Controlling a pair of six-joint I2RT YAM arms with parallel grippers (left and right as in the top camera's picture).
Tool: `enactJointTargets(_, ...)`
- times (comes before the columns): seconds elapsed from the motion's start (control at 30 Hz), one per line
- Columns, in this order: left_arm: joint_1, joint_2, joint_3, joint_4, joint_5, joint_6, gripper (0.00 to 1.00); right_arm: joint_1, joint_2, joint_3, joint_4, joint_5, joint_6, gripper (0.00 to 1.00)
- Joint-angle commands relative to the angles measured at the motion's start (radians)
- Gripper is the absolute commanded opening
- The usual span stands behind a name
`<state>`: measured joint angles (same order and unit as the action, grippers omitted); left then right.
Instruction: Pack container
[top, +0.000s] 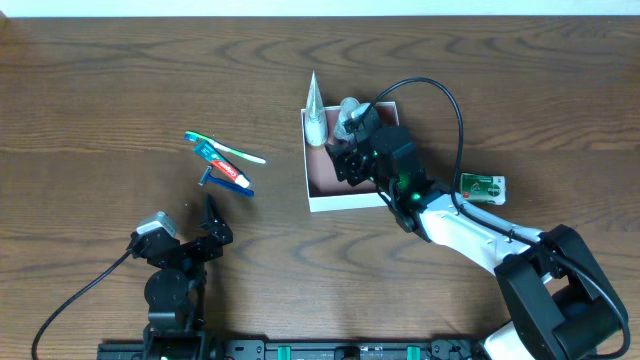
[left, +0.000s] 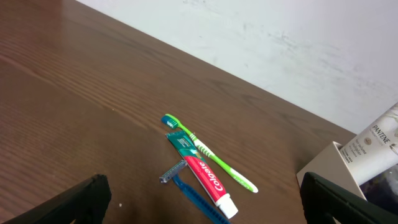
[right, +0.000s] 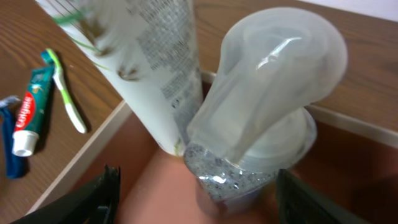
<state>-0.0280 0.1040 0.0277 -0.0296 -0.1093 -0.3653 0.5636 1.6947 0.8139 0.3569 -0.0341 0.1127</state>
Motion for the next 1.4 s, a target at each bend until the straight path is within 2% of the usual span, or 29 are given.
enactJointTargets(0.0, 0.003, 0.000, -0.024, -0.032, -0.006, 0.010, 0.98, -0.008, 0.009, -0.006, -0.021, 0.038, -0.002, 0.76)
enactJointTargets(0.1, 0.003, 0.000, -0.024, -0.032, -0.006, 0.010, 0.98, -0.008, 0.009, -0.006, -0.052, 0.038, 0.008, 0.73)
enactJointTargets(0.17, 0.003, 0.000, -0.024, -0.032, -0.006, 0.010, 0.98, -0.008, 0.009, -0.006, -0.068, 0.037, 0.040, 0.67)
enactJointTargets(0.4, 0.003, 0.000, -0.024, -0.032, -0.006, 0.010, 0.98, -0.007, -0.042, -0.006, -0.108, 0.034, 0.097, 0.18)
enactJointTargets(0.5, 0.003, 0.000, -0.024, -0.032, -0.006, 0.010, 0.98, -0.007, -0.087, -0.006, -0.148, 0.034, 0.098, 0.03)
enactJointTargets(0.53, 0.003, 0.000, -0.024, -0.032, -0.006, 0.010, 0.98, -0.007, -0.102, -0.006, -0.163, 0.039, 0.105, 0.01)
enactJointTargets(0.93, 0.003, 0.000, -0.024, -0.032, -0.006, 0.010, 0.98, -0.007, -0.117, -0.006, -0.234, 0.198, 0.226, 0.01)
enactJointTargets(1.23, 0.003, 0.000, -0.024, -0.032, -0.006, 0.010, 0.98, -0.017, -0.065, -0.006, -0.134, 0.257, 0.257, 0.01)
enactJointTargets(1.37, 0.003, 0.000, -0.024, -0.032, -0.006, 0.010, 0.98, -0.029, -0.026, -0.006, -0.090, 0.270, 0.317, 0.01)
